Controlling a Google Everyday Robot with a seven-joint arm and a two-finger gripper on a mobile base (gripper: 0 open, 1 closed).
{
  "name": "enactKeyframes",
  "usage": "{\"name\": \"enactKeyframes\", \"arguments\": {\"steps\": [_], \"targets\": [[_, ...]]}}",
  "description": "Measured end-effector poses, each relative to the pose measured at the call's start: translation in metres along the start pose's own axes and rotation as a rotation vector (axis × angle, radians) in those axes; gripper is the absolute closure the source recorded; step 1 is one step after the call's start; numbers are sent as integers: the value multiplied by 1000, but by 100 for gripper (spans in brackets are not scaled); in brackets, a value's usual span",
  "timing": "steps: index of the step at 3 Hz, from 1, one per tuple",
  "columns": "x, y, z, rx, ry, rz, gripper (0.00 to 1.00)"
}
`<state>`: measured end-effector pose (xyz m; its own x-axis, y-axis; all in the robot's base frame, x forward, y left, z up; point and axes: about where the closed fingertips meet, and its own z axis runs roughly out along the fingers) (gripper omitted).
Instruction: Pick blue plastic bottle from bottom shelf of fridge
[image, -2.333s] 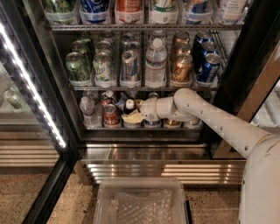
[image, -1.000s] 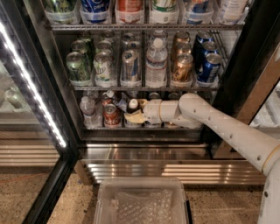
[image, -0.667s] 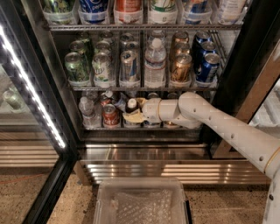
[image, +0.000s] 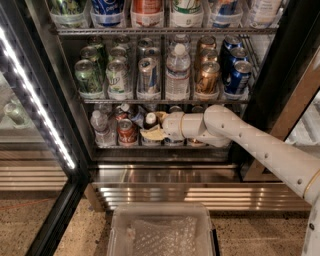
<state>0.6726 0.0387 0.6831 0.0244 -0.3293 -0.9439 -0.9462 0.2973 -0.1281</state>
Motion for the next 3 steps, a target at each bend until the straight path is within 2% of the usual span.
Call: {"name": "enactKeyframes", "arguments": {"steps": [2,3], "targets": [[-15,11,-15,13,-10,-35,100],[-12,12,-15,14,-11,-36,100]]}}
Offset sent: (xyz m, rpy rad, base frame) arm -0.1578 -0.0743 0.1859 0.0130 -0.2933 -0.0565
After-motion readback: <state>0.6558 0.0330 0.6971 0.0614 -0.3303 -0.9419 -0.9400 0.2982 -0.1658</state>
